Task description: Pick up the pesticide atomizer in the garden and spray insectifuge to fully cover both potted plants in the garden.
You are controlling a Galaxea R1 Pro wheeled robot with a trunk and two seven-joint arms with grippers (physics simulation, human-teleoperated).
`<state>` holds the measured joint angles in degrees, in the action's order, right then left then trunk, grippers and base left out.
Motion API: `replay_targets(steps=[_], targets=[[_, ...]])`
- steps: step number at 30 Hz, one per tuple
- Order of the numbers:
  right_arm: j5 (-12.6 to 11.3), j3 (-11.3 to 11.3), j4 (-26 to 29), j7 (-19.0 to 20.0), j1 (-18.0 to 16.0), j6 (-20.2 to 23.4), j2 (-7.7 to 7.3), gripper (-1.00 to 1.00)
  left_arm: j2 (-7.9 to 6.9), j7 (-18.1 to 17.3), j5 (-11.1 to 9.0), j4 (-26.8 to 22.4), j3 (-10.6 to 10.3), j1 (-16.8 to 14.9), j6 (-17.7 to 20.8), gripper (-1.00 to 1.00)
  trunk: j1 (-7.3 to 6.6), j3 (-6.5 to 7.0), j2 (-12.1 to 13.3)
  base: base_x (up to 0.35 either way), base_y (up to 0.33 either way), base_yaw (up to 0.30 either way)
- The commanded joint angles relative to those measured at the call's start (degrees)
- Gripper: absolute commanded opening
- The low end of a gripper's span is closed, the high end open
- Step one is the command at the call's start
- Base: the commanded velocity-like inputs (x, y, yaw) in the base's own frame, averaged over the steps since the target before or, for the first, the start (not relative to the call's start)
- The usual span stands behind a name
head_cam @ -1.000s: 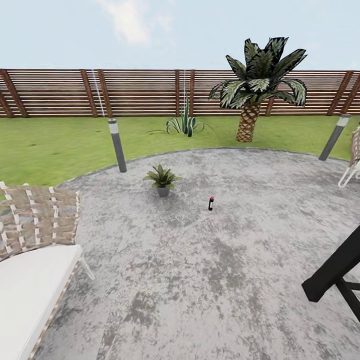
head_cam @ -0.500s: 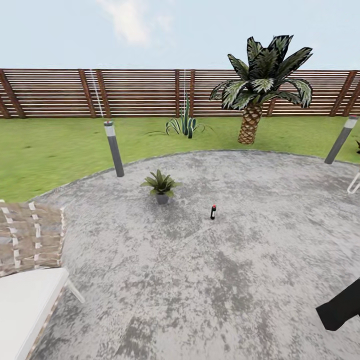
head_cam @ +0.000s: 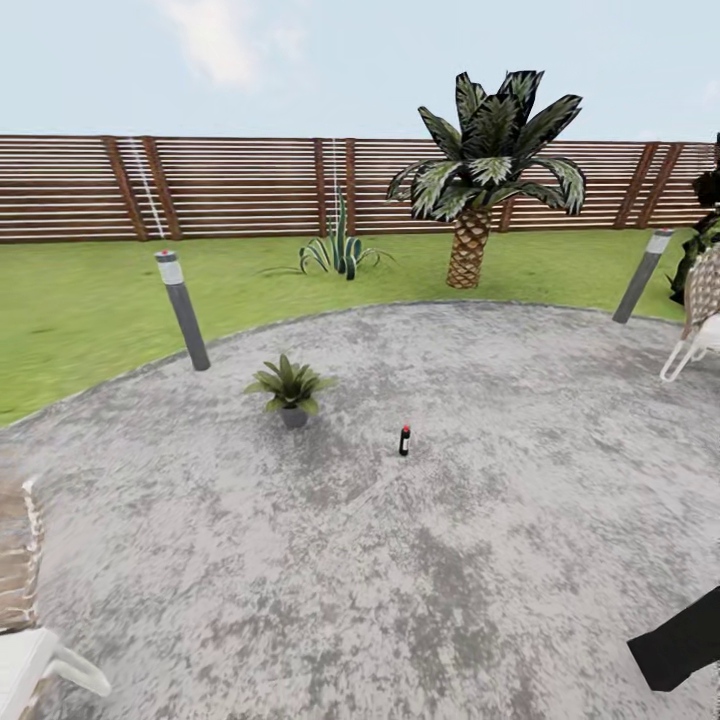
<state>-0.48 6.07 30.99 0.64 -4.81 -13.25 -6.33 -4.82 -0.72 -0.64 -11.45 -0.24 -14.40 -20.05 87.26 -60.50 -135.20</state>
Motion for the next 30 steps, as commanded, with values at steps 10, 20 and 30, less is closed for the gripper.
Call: replay_targets(steps=[10,20,30], targets=[[0.0,0.1,-0.1,0.1,0.0,-0.2,0.0,1.0,-0.02,-0.1,-0.1,0.0,0.0,0.0,-0.2,1.0,0.02,-0.05,0.0,0.336,0.0,-0.275],[0.0,0.1,-0.1,0.1,0.0,-0.2,0.0,1.0,-0.02,-0.1,-0.1,0.0,0.0,0.0,-0.2,1.0,0.02,-0.05,0.0,0.199,0.0,-0.275],[0.0,0.1,-0.1,0.1,-0.1,-0.2,0.0,1.0,-0.02,-0.1,-0.1,0.0,0.0,0.0,-0.2,1.0,0.02,-0.05,0.0,0.002,0.0,-0.275]])
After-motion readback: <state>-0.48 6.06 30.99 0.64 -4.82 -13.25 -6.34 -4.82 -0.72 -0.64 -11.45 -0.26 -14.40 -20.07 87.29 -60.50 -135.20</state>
